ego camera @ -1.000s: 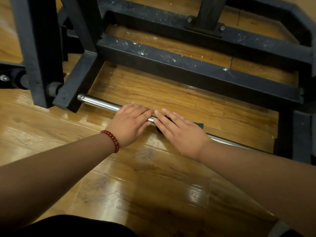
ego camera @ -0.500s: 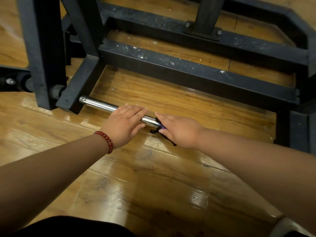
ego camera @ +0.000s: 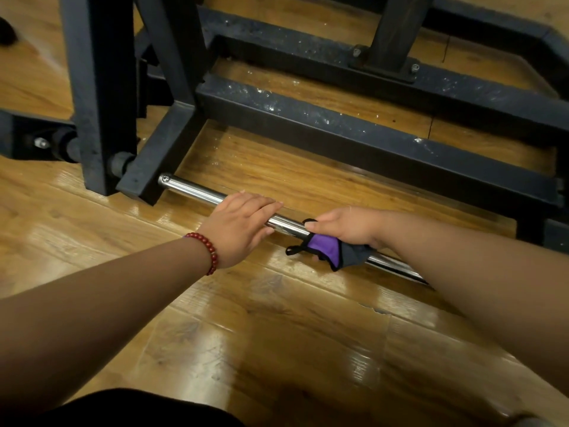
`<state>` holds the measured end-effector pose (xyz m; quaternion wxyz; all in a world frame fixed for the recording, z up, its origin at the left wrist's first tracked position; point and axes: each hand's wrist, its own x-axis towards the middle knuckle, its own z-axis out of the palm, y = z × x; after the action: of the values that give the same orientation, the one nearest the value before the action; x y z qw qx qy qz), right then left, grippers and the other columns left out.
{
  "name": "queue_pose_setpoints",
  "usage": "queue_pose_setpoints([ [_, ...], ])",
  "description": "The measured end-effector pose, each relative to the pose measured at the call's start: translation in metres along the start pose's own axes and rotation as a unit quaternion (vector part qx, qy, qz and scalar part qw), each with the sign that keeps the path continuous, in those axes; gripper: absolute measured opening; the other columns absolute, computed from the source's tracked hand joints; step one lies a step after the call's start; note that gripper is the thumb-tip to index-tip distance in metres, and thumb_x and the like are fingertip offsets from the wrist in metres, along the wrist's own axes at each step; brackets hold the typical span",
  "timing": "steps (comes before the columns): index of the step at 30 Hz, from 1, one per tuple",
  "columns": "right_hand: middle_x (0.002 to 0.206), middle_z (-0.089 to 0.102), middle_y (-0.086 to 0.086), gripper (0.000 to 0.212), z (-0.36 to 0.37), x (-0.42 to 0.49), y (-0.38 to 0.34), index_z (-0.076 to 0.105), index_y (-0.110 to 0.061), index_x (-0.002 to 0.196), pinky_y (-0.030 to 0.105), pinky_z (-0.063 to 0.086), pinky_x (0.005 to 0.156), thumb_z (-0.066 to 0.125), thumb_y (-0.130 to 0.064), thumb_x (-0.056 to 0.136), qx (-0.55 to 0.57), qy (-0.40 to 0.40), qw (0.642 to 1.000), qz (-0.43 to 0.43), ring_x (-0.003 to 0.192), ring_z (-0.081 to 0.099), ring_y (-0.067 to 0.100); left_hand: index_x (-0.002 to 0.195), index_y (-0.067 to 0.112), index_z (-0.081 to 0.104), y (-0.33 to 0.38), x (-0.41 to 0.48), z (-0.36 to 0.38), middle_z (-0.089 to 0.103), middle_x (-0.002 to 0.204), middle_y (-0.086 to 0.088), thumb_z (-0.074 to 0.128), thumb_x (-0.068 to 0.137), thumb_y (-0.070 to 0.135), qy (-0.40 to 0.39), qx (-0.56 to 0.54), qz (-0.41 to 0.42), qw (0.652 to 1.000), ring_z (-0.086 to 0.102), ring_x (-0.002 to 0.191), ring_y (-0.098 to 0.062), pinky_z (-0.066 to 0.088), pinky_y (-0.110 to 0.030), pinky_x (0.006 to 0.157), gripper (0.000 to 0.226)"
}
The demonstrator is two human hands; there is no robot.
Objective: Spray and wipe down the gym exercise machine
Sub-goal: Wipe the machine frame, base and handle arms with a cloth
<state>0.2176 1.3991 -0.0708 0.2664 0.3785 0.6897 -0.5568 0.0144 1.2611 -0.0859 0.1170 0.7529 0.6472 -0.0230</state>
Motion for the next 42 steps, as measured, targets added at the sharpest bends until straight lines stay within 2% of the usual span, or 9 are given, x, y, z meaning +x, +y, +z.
queue_pose_setpoints([
  [5,0.099,0.074,0.015,0.046,-0.006,-0.003,0.01,0.065,-0.018,0.115,0.036,0.057,0.083,0.052,-0.056,0.091,0.096,-0.039,0.994,0.023,0.092,0.071,0.028,0.141,0.015,0.048,-0.002,0.0,0.004,0.056,0.138,-0.007,0.028,0.097,0.042,0.005,0.002,-0.014,1.0,0.051,0.126,-0.027,0.03,-0.044,0.109,0.056],
  [12,0.11,0.07,0.021,0.052,0.005,0.02,-0.017,0.064,-0.015,0.111,0.049,0.05,0.099,0.065,-0.05,0.074,0.151,-0.08,0.985,-0.009,0.104,0.067,0.036,0.14,0.016,0.049,-0.003,0.0,0.004,0.056,0.138,-0.006,0.03,0.096,0.042,-0.006,-0.005,-0.005,1.0,0.052,0.125,-0.027,0.033,-0.044,0.108,0.055],
  [18,0.115,0.071,0.009,0.05,-0.014,-0.01,0.037,0.059,-0.01,0.125,0.028,0.056,0.077,0.056,-0.041,0.086,0.159,-0.152,0.974,0.046,0.095,0.071,0.019,0.151,0.025,0.031,-0.004,0.002,-0.002,0.039,0.152,0.001,0.024,0.101,0.046,-0.016,-0.04,-0.012,0.999,0.033,0.14,-0.02,0.013,-0.036,0.116,0.055],
  [24,0.105,0.073,0.016,0.034,0.007,0.021,-0.012,0.062,-0.008,0.111,0.03,0.058,0.068,0.067,-0.031,0.086,0.186,-0.078,0.98,0.001,0.083,0.071,0.023,0.153,0.029,0.025,-0.006,0.005,-0.005,0.034,0.155,0.005,0.036,0.103,0.041,-0.03,-0.051,-0.019,0.998,0.028,0.142,-0.016,0.011,-0.032,0.115,0.053],
  [27,0.099,0.073,0.008,0.028,0.012,0.025,-0.025,0.066,-0.021,0.103,0.033,0.054,0.081,0.066,-0.044,0.088,0.046,0.001,0.998,-0.038,0.09,0.069,0.021,0.153,0.022,0.027,-0.009,0.001,-0.004,0.032,0.156,0.001,0.041,0.102,0.038,-0.022,-0.055,-0.022,0.998,0.027,0.144,-0.017,0.01,-0.032,0.117,0.055],
  [31,0.087,0.062,-0.007,0.021,0.021,0.007,-0.026,0.059,-0.029,0.099,0.022,0.041,0.065,0.055,-0.049,0.094,-0.131,0.083,0.985,-0.077,0.078,0.057,0.01,0.142,0.012,0.048,-0.019,-0.013,-0.004,0.051,0.143,-0.009,0.034,0.097,0.041,0.027,-0.043,-0.025,0.998,0.044,0.135,-0.028,0.023,-0.044,0.114,0.055],
  [35,0.119,0.059,0.001,0.04,0.045,0.019,-0.039,0.048,-0.024,0.13,0.033,0.045,0.074,0.043,-0.049,0.1,-0.349,0.187,0.909,-0.13,0.102,0.058,0.022,0.135,0.011,0.055,-0.028,-0.018,-0.003,0.058,0.135,-0.01,0.032,0.094,0.04,0.029,-0.014,-0.028,0.999,0.051,0.128,-0.03,0.029,-0.051,0.11,0.055],
  [37,0.146,0.043,0.004,0.058,0.06,0.029,-0.048,0.021,-0.018,0.153,0.037,0.046,0.085,0.036,-0.043,0.103,-0.422,0.238,0.864,-0.138,0.119,0.051,0.027,0.134,0.009,0.056,-0.031,-0.02,-0.003,0.06,0.134,-0.01,0.033,0.095,0.039,0.036,-0.007,-0.028,0.999,0.052,0.127,-0.03,0.031,-0.051,0.109,0.055],
  [42,0.165,-0.001,0.005,0.074,0.076,0.005,-0.016,-0.018,-0.013,0.15,0.037,0.038,0.105,0.038,-0.021,0.101,-0.518,0.262,0.798,-0.16,0.15,0.01,0.027,0.143,0.009,0.045,-0.049,-0.037,0.0,0.049,0.145,-0.01,0.03,0.097,0.039,0.038,-0.001,-0.045,0.998,0.044,0.135,-0.028,0.025,-0.046,0.113,0.057],
])
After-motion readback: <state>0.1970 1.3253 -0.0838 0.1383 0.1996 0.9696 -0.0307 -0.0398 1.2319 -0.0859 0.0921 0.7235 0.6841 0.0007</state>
